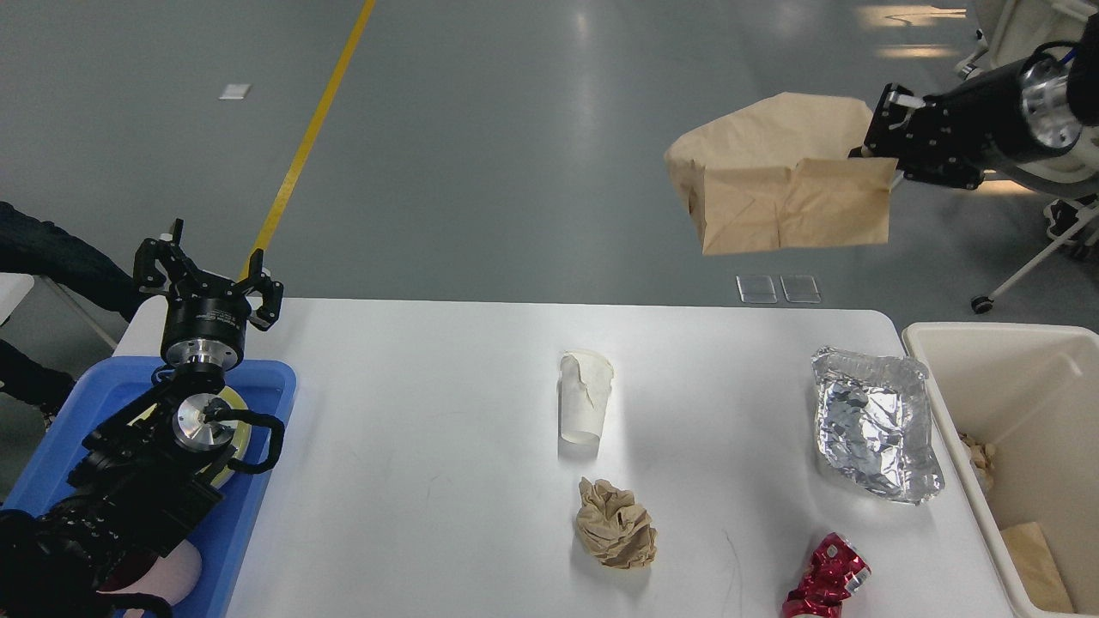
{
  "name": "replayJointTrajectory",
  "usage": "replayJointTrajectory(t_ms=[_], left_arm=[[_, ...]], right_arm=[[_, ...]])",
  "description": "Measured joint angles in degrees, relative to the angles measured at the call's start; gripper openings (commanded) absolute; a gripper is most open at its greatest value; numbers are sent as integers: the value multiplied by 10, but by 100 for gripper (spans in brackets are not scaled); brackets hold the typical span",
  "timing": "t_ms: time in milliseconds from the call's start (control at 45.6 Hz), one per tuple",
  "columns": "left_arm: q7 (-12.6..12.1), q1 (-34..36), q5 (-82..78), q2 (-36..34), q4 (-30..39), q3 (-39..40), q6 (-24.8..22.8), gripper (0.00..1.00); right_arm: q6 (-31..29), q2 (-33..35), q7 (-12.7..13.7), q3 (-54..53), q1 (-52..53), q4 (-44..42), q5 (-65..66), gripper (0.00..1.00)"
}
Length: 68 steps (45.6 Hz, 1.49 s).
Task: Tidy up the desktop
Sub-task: 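Carry the paper bag over the white bin and release it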
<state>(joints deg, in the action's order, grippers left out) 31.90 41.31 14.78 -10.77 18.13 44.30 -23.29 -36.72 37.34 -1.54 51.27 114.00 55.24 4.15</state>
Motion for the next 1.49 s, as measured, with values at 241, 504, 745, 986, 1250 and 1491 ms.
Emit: replayJointTrajectory(t_ms=[241, 504, 745, 986, 1250, 1491], left_arm=[[0, 0, 0, 0, 0, 0, 0, 96], [0, 0, 0, 0, 0, 0, 0, 96], [0, 0, 0, 0, 0, 0, 0, 96], [0, 0, 0, 0, 0, 0, 0, 96], [0, 0, 0, 0, 0, 0, 0, 96], [0, 0, 0, 0, 0, 0, 0, 96]], right_arm=[[24, 13, 1, 24, 6, -22, 5, 0], [213, 54, 1, 68, -121, -36, 0, 0], [356, 104, 1, 61, -248, -50, -2, 0], [419, 117, -1, 59, -421, -107, -2, 50], [425, 95, -1, 59, -530, -159, -1, 100], [419, 67, -1, 69, -538, -160, 1, 100]])
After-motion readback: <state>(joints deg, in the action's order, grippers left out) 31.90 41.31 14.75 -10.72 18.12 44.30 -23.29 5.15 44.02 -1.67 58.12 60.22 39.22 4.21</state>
